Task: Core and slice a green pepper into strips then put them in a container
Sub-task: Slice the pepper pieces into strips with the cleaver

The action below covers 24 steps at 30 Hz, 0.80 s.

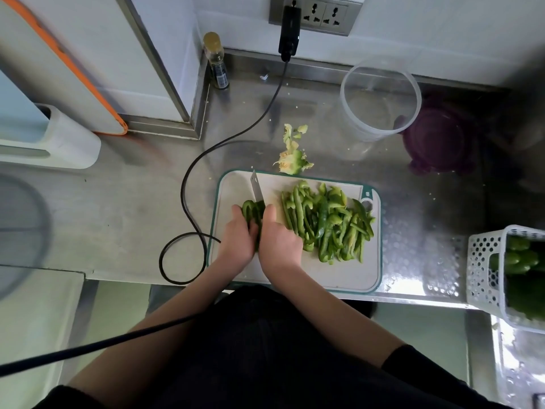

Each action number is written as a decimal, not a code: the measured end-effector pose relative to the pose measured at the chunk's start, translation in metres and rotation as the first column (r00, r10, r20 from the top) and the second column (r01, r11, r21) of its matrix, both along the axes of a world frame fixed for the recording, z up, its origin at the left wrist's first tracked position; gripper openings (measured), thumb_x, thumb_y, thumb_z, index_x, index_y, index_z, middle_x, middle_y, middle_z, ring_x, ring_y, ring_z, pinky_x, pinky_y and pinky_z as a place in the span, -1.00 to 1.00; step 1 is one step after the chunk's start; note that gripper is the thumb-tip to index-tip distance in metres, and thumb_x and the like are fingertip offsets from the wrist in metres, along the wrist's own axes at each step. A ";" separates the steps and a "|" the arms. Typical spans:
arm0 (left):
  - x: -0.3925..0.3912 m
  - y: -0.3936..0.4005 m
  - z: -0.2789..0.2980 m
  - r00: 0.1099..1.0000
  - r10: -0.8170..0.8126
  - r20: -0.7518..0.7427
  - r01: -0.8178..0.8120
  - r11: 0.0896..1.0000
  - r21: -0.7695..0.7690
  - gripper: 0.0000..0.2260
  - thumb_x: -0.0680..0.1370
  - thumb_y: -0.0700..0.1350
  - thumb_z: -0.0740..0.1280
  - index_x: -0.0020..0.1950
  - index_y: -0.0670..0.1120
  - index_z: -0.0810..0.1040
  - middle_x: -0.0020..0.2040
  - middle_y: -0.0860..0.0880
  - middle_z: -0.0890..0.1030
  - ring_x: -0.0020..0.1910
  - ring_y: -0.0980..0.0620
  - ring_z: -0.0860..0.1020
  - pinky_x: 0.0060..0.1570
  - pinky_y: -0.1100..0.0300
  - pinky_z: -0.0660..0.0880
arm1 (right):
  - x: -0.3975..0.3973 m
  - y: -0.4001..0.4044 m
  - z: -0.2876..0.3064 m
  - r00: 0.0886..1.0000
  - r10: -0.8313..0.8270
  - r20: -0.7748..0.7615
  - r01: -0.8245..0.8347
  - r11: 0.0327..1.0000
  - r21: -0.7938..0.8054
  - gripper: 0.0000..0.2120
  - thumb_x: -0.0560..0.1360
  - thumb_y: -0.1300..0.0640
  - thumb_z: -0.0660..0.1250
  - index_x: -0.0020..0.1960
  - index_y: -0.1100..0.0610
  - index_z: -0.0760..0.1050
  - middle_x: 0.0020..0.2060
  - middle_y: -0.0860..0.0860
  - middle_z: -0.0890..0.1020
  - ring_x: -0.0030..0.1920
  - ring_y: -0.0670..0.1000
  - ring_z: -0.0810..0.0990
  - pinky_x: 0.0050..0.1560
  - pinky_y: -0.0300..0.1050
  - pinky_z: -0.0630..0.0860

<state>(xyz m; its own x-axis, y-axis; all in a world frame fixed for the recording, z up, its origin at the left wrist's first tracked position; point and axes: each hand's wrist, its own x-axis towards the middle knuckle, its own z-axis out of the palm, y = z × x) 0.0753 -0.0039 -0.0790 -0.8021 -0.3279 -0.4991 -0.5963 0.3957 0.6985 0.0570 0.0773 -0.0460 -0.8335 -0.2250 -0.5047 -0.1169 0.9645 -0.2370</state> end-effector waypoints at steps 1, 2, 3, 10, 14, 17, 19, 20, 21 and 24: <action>-0.001 0.001 0.000 0.999 0.053 0.001 -0.053 0.998 0.047 -0.85 0.60 -0.21 0.14 -0.15 -0.12 0.21 -0.33 -0.05 0.40 -0.38 0.00 0.35 -0.34 0.09 0.32 | -0.003 -0.003 0.000 1.000 0.000 0.002 0.000 1.000 -0.003 -0.73 0.57 0.31 0.08 0.25 0.15 0.17 -0.18 0.10 0.62 -0.27 0.16 0.59 -0.34 -0.06 0.41; 0.000 0.001 0.001 0.994 0.105 0.004 -0.105 0.990 0.092 -0.81 0.60 -0.21 0.13 -0.20 -0.10 0.19 -0.34 -0.06 0.38 -0.38 0.00 0.32 -0.30 0.07 0.32 | -0.007 -0.006 0.000 1.000 0.003 0.003 -0.003 1.000 -0.011 -0.73 0.57 0.31 0.08 0.24 0.15 0.16 -0.18 0.10 0.62 -0.26 0.17 0.59 -0.34 -0.06 0.41; 0.001 0.000 0.001 0.990 0.138 0.000 -0.138 0.984 0.111 -0.78 0.59 -0.22 0.14 -0.22 -0.08 0.17 -0.34 -0.06 0.36 -0.38 0.01 0.31 -0.29 0.06 0.31 | -0.009 -0.010 0.000 1.000 0.010 0.003 -0.010 1.000 -0.018 -0.73 0.56 0.31 0.08 0.24 0.15 0.16 -0.17 0.11 0.62 -0.24 0.18 0.60 -0.34 -0.05 0.41; 0.008 -0.012 0.005 0.999 0.034 -0.010 -0.034 0.999 -0.019 -0.90 0.63 -0.16 0.14 -0.01 -0.17 0.24 -0.30 -0.03 0.41 -0.36 0.00 0.43 -0.44 0.16 0.34 | -0.021 0.003 -0.002 0.998 -0.048 -0.036 0.046 0.997 -0.069 -0.82 0.62 0.23 0.05 0.22 0.14 0.20 -0.38 0.02 0.45 -0.38 0.12 0.47 -0.43 -0.10 0.34; -0.003 -0.014 0.004 0.999 -0.022 -0.043 0.019 0.998 -0.066 -0.89 0.63 -0.13 0.14 0.00 -0.16 0.26 -0.28 -0.06 0.45 -0.28 -0.10 0.49 -0.30 0.04 0.40 | -0.022 0.036 0.010 0.972 -0.232 -0.034 0.220 0.953 -0.209 -0.85 0.64 0.08 0.06 0.11 0.16 0.26 -0.37 0.03 0.46 -0.35 0.14 0.50 -0.39 -0.06 0.39; -0.005 -0.013 0.004 0.997 -0.068 -0.035 0.064 0.991 -0.121 -0.87 0.62 -0.13 0.15 0.05 -0.18 0.26 -0.26 -0.17 0.50 -0.29 -0.18 0.53 -0.29 -0.07 0.46 | -0.021 0.052 0.019 0.959 -0.283 -0.028 0.267 0.930 -0.252 -0.77 0.62 0.03 0.13 0.18 0.15 0.24 -0.32 0.09 0.54 -0.34 0.16 0.56 -0.42 0.00 0.50; -0.006 -0.012 0.005 0.996 -0.084 -0.035 0.079 0.989 -0.124 -0.88 0.62 -0.13 0.15 0.07 -0.15 0.26 -0.30 -0.14 0.48 -0.34 -0.16 0.52 -0.34 -0.06 0.45 | -0.020 0.053 0.020 0.956 -0.293 0.005 0.284 0.921 -0.267 -0.69 0.61 0.00 0.16 0.25 0.13 0.20 -0.28 0.10 0.57 -0.34 0.17 0.59 -0.39 0.12 0.58; -0.005 -0.011 0.005 0.996 -0.087 -0.036 0.082 0.991 -0.108 -0.89 0.62 -0.12 0.15 0.05 -0.13 0.25 -0.32 -0.12 0.47 -0.35 -0.14 0.51 -0.36 -0.04 0.44 | -0.019 0.052 0.021 0.958 -0.287 0.018 0.281 0.920 -0.273 -0.69 0.60 0.00 0.16 0.25 0.10 0.18 -0.27 0.10 0.57 -0.33 0.17 0.59 -0.39 0.16 0.58; -0.005 -0.011 0.006 0.995 -0.093 -0.042 0.089 0.992 -0.094 -0.90 0.62 -0.11 0.15 0.03 -0.11 0.24 -0.32 -0.10 0.47 -0.36 -0.12 0.51 -0.38 -0.03 0.42 | -0.017 0.050 0.021 0.962 -0.271 0.020 0.266 0.925 -0.272 -0.71 0.60 0.00 0.15 0.24 0.07 0.17 -0.27 0.11 0.57 -0.33 0.18 0.59 -0.39 0.18 0.58; -0.001 -0.010 0.006 0.989 -0.134 -0.063 0.128 0.987 -0.093 -0.90 0.63 -0.12 0.13 -0.01 -0.11 0.22 -0.36 -0.06 0.42 -0.40 -0.07 0.45 -0.42 0.06 0.32 | -0.016 0.048 0.028 0.974 -0.221 -0.055 0.200 0.946 -0.256 -0.77 0.62 0.03 0.12 0.23 0.08 0.21 -0.25 0.13 0.58 -0.29 0.21 0.58 -0.31 0.15 0.57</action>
